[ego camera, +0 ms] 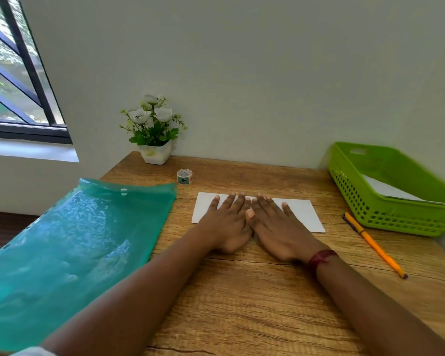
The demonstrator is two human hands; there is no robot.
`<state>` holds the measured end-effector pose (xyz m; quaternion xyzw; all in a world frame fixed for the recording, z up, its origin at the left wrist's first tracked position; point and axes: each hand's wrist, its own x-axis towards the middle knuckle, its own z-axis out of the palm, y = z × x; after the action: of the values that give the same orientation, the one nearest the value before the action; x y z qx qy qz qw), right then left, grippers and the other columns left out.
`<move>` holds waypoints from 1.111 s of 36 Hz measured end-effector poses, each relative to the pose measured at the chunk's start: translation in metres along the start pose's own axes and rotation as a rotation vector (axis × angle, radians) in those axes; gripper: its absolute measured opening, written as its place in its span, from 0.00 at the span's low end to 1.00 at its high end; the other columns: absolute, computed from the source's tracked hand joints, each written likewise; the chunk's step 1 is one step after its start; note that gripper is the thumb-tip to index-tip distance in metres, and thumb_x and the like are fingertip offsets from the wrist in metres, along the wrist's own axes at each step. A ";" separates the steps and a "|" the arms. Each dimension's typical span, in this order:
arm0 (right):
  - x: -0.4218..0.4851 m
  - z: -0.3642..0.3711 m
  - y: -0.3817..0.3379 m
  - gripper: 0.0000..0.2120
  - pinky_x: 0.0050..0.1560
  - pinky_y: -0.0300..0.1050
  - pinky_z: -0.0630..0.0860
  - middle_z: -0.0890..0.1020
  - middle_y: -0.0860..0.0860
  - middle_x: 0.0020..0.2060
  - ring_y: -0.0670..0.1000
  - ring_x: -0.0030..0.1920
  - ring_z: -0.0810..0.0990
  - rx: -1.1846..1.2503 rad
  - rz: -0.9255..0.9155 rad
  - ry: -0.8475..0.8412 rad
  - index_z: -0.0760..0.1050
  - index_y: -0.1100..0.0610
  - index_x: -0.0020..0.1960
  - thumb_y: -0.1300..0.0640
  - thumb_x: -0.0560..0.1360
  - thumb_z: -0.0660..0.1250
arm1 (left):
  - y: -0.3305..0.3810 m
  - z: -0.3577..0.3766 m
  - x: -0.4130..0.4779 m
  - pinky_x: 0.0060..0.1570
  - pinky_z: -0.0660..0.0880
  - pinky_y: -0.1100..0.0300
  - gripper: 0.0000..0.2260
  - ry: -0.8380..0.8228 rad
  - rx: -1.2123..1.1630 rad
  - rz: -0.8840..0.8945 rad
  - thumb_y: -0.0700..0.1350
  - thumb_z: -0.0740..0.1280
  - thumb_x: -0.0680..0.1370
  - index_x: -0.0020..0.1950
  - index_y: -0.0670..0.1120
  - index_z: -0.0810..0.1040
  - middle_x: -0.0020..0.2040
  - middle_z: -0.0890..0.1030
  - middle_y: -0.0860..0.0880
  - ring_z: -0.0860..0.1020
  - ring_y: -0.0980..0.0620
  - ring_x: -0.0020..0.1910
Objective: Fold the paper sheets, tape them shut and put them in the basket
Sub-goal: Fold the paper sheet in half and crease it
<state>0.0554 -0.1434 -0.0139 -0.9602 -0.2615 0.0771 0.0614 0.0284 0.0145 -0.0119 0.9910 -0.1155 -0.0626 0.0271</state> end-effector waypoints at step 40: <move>-0.003 -0.003 0.040 0.39 0.77 0.51 0.41 0.45 0.56 0.79 0.54 0.79 0.43 -0.016 0.275 0.106 0.44 0.57 0.80 0.33 0.78 0.36 | -0.004 -0.003 0.001 0.77 0.41 0.44 0.36 -0.079 -0.077 -0.414 0.63 0.44 0.82 0.79 0.40 0.37 0.79 0.37 0.37 0.37 0.39 0.78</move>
<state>0.0727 -0.1795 -0.0170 -0.9901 -0.1247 0.0318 0.0561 0.0303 0.0186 -0.0092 0.9886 0.0922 -0.1097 0.0471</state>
